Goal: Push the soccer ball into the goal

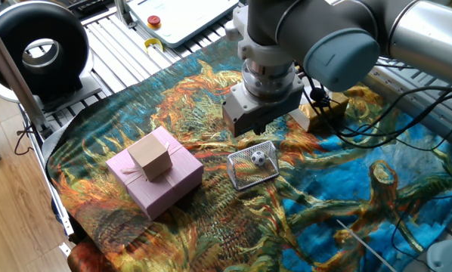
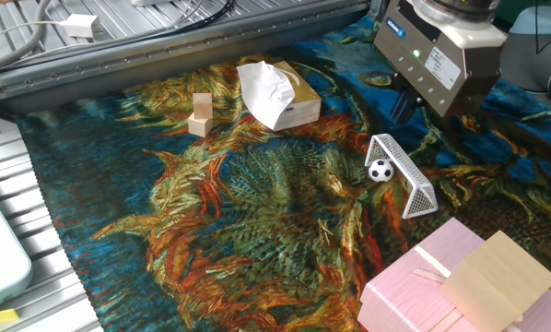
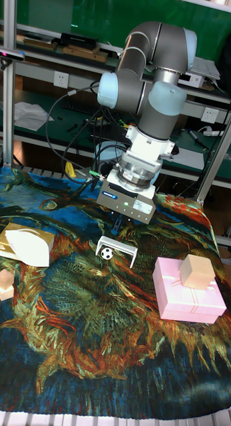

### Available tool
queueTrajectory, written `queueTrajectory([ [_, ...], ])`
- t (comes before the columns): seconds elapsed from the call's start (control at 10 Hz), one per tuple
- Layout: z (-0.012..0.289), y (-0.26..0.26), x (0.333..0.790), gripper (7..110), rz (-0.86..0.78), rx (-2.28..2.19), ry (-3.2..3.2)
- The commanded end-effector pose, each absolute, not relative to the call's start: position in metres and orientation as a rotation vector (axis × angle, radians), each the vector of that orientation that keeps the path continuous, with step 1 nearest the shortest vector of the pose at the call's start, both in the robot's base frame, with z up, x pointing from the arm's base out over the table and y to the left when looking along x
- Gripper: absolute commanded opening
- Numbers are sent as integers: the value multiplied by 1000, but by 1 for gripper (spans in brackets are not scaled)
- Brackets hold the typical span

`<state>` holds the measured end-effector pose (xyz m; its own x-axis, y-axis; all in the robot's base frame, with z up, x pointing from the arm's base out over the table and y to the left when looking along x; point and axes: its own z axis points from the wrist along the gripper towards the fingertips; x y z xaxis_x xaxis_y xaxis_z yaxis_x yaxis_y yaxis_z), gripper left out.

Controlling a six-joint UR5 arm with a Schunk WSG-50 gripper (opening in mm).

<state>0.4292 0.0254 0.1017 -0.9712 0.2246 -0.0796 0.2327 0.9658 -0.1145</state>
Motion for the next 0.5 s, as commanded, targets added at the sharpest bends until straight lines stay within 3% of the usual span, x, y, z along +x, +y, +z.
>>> queueTrajectory([
  [0.0,101,25,431,7,-189,355,3050],
  [0.4,102,23,428,7,-205,369,3056],
])
